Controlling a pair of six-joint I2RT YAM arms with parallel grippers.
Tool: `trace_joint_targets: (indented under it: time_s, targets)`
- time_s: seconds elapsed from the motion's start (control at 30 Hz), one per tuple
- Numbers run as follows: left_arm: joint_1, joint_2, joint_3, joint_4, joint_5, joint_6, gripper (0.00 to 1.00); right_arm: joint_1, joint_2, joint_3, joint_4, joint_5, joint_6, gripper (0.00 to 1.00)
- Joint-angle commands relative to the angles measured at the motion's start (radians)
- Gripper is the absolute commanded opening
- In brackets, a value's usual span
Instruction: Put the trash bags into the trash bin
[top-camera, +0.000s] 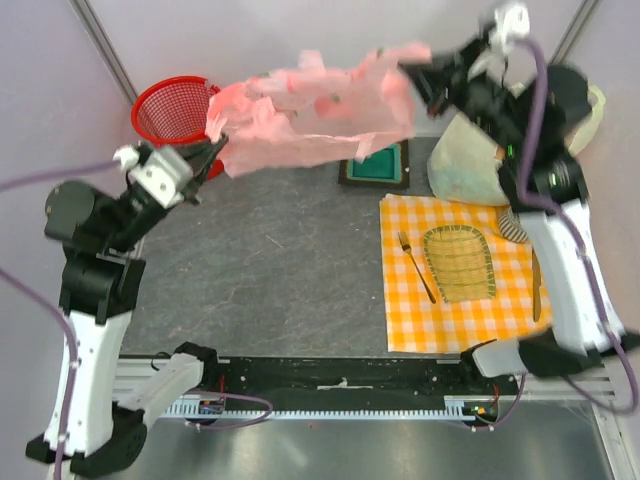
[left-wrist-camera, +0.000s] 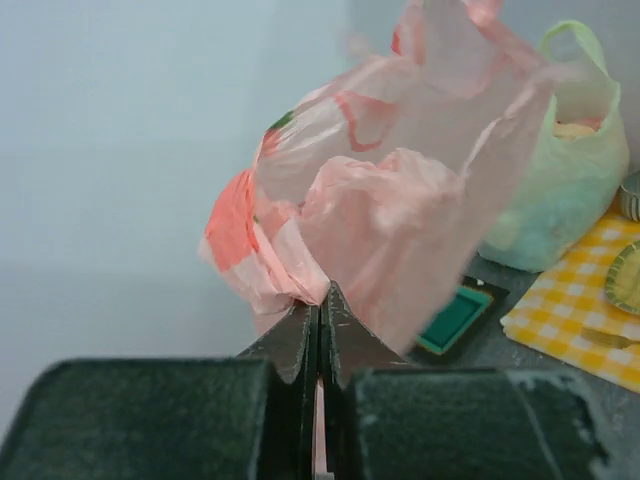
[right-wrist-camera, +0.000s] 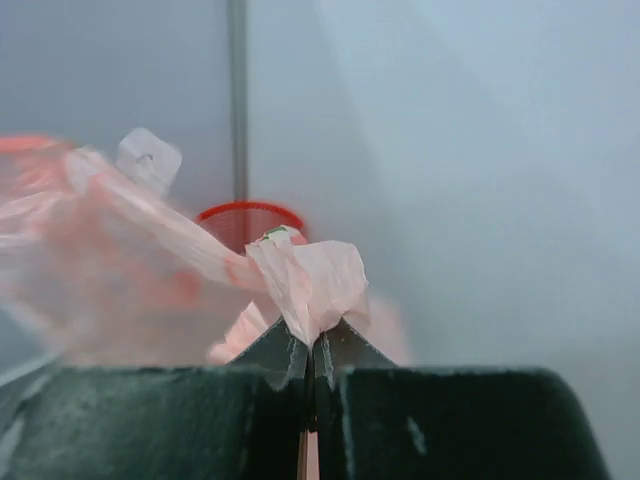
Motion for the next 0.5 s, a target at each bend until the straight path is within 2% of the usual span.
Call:
trace_joint_targets:
  time_s: [0.0,0.03,0.1,0.13,0.17,0.2,0.23,0.27,0.3,0.33,0.37,0.4,0.43,0.47]
  targets:
    - [-0.055,0.045,-0.271,-0.227,0.019,0.142,0.02,0.138,-0.201,-0.590,0.069,0.116,-0.067,0.00]
    - [-0.081,0.095,-0.320,-0.360,-0.040,0.218,0.02,0.139,-0.169,-0.770,-0.046,0.128,-0.068,0.00]
    - [-0.118,0.267,-0.482,-0.619,-0.100,0.364,0.02,0.145,-0.137,-0.958,-0.120,0.162,-0.106,0.00]
    - [-0.117,0.310,-0.547,-0.671,-0.141,0.381,0.02,0.149,-0.127,-1.099,-0.175,0.180,-0.157,0.00]
    - [-0.118,0.327,-0.640,-0.703,-0.131,0.406,0.02,0.149,-0.135,-1.152,-0.194,0.188,-0.178,0.00]
    - [-0.118,0.320,-0.670,-0.714,-0.113,0.403,0.02,0.154,-0.144,-1.180,-0.232,0.155,-0.211,0.00]
    - [-0.117,0.250,-0.681,-0.739,-0.038,0.409,0.02,0.155,-0.170,-1.183,-0.298,0.135,-0.225,0.00]
    - [-0.117,0.210,-0.649,-0.751,0.011,0.420,0.02,0.152,-0.188,-1.159,-0.318,0.104,-0.219,0.00]
    - [-0.115,0.165,-0.601,-0.756,0.059,0.406,0.02,0.145,-0.207,-1.108,-0.340,-0.013,-0.209,0.00]
    - [-0.111,0.119,-0.533,-0.718,0.134,0.380,0.02,0.125,-0.242,-0.965,-0.314,-0.078,-0.178,0.00]
    - [-0.100,0.111,-0.374,-0.676,0.166,0.336,0.02,0.078,-0.253,-0.889,-0.249,-0.146,-0.038,0.00]
    - [-0.058,0.116,-0.296,-0.621,0.205,0.244,0.02,0.062,-0.247,-0.805,-0.184,-0.168,0.030,0.00]
    - [-0.033,0.128,-0.227,-0.578,0.280,0.207,0.02,0.051,-0.198,-0.619,-0.112,-0.153,0.069,0.00]
    - [-0.016,0.171,-0.123,-0.506,0.295,0.175,0.02,0.034,-0.161,-0.526,-0.105,-0.143,0.121,0.00]
